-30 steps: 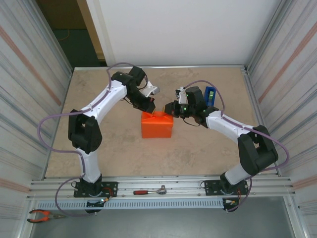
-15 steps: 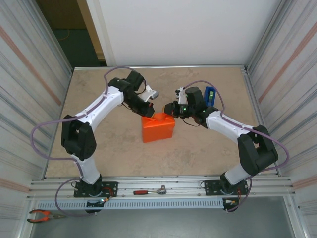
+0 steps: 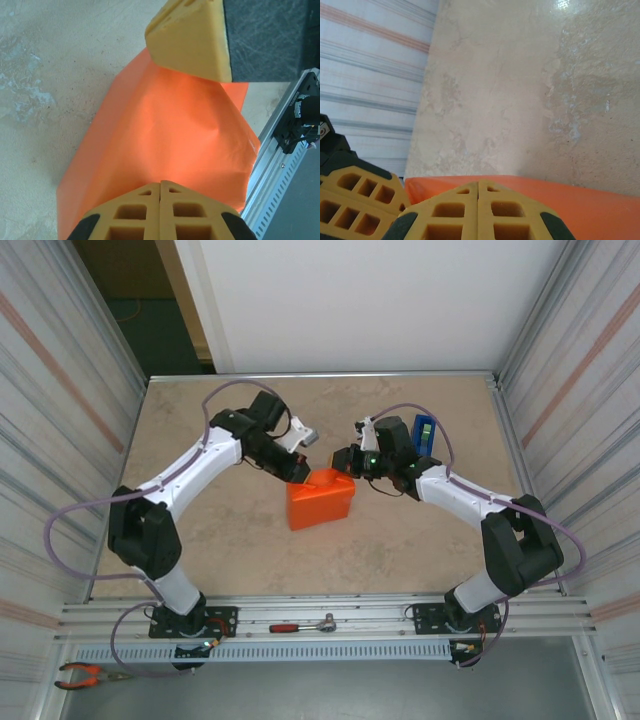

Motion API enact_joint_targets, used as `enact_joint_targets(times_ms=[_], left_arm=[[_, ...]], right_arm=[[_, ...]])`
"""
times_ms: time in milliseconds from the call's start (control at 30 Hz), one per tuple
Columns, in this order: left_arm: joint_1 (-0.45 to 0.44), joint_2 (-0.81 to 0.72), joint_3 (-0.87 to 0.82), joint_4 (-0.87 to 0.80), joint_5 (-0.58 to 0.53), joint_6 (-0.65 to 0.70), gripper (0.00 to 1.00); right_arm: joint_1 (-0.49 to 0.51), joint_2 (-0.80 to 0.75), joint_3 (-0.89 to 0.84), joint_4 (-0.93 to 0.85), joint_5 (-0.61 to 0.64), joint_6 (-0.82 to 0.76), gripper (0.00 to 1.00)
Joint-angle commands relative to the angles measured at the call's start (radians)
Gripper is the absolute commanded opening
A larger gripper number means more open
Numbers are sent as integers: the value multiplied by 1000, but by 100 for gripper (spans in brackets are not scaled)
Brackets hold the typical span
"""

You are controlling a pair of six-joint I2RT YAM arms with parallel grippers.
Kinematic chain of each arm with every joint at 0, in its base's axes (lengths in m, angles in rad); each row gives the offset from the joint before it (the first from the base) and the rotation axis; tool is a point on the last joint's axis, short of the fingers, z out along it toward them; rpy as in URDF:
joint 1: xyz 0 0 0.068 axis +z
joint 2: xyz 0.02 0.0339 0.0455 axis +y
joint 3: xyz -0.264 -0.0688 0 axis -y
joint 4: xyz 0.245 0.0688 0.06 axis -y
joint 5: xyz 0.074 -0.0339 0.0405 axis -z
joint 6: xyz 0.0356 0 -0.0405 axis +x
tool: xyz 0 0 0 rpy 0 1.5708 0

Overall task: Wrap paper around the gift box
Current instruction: Fold the wrapping paper for the gift box.

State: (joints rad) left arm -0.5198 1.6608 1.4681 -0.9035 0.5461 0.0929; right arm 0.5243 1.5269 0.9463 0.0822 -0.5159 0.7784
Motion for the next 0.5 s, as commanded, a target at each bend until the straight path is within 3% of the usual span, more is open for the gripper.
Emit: enact_joint_targets(times_ms=[0,467], left_arm=[[-10,-71,-48,37,-16,-5,0],[-62,-99,-148,42,-92,64,0]], right_arm=[[15,59,-85,-282,76,16,0],[28,64,35,-354,70,-5,0]])
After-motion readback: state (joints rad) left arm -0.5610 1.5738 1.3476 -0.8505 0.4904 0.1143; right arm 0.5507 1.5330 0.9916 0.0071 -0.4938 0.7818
